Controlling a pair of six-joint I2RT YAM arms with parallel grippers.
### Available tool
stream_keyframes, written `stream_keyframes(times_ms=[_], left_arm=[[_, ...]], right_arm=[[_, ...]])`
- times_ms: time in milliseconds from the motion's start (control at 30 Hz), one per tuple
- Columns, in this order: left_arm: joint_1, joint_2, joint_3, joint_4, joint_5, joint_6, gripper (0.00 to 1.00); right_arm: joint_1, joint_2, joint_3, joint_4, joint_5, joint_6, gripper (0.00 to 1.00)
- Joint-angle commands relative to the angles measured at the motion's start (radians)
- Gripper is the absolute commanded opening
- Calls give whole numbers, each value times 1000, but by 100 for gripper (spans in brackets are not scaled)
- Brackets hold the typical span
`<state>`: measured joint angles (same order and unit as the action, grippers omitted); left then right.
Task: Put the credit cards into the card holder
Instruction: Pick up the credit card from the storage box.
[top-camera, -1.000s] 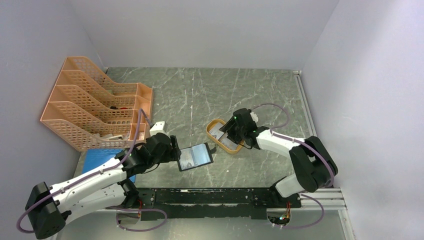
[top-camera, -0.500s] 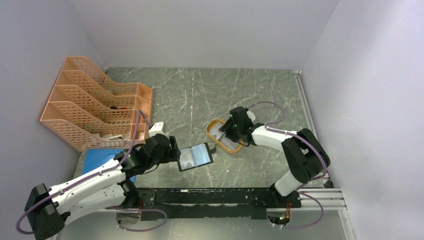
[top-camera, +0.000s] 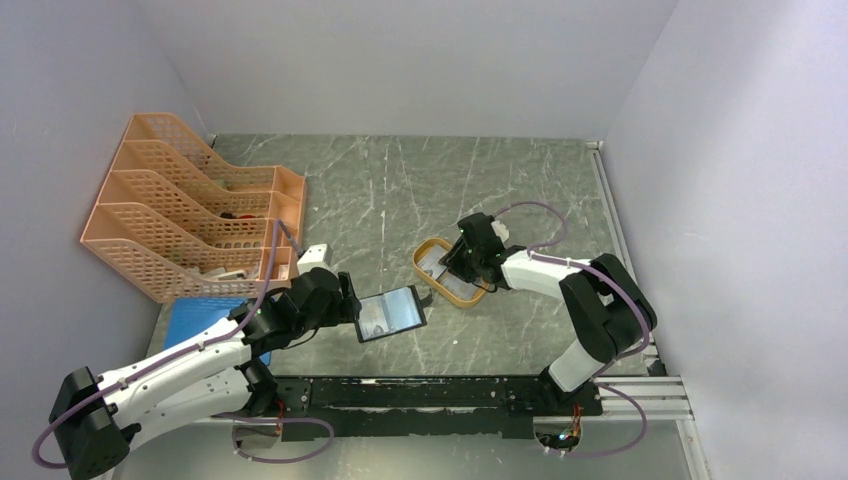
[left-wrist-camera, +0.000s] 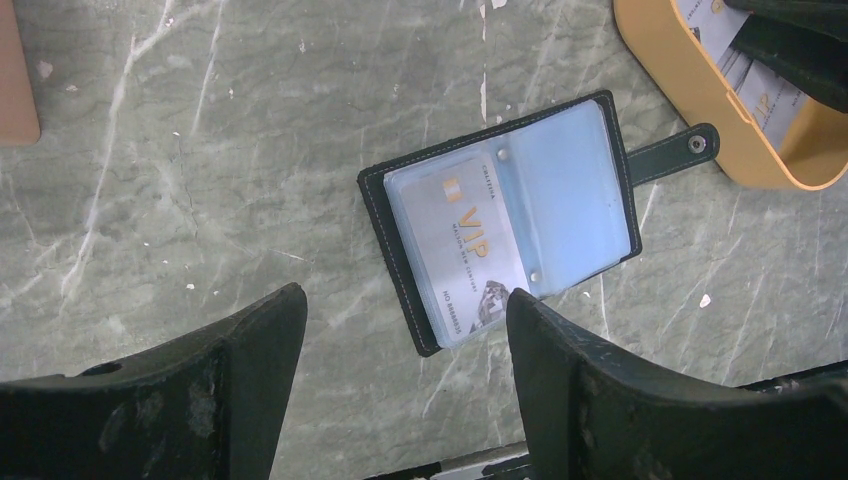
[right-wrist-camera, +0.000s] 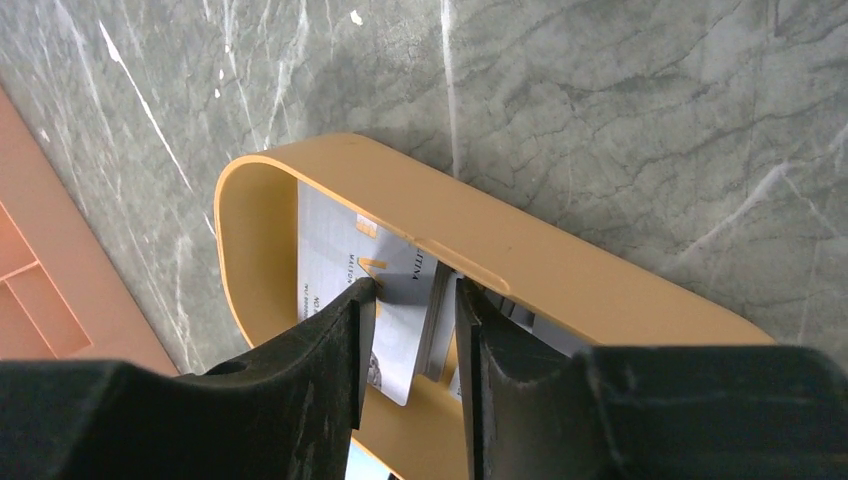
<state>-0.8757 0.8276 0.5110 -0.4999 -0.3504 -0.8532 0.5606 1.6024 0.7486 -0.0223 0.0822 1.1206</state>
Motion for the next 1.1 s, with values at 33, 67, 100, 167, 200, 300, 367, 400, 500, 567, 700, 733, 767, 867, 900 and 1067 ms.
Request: stream_keyframes(times_ms=[33,67,100,167,200,300,367,400,500,567,700,733,767,867,900,1067], left_arm=[[5,-4,-6,11,2,-7,77],[4,-4,-6,10,2,-6,77],[5,-3,-6,11,2,-6,77],[5,-2,-6,8,2,-8,77],[4,-2,-6,8,3,-7,77],[5,-3,-6,10,1,-8,77],[5,-2,-5,12,2,-7,77],[5,-3,-5,12,3,-7,76],[5,0,-2,10,1,-8,76],[5,0,-2,8,2,-7,76],[5,-4,-2,8,2,-10,76],[4,-5,-2,7,2,-10,76],[5,-6,-2,6,2,-9,76],[5,-7,0,4,1,-7,76],[4,-6,0,5,1,-6,76],[5,-4,3,7,2,-4,75]], right_arm=[[3,-7,-34,-7,13,-17,37],[3,-11,-38,-8,14,-19,36],[4,-16,-43,-8,16,-20,35],[1,-27,-55,-8,16,-22,34],[1,-35,-60,-8,16,-22,33],[-4,-57,-77,-5,16,-25,31],[-5,-67,-85,-4,15,-26,29],[-7,-71,-89,-4,13,-27,29],[-8,-78,-94,-1,8,-28,26],[-9,-84,-96,1,5,-28,23],[-9,-105,-94,-2,1,-25,18],[-8,-112,-90,-7,0,-25,18],[-9,-119,-88,-11,-2,-24,17],[-9,-137,-82,-21,-1,-24,13],[-9,-141,-80,-23,-1,-25,12],[-8,-159,-73,-34,-9,-21,6]])
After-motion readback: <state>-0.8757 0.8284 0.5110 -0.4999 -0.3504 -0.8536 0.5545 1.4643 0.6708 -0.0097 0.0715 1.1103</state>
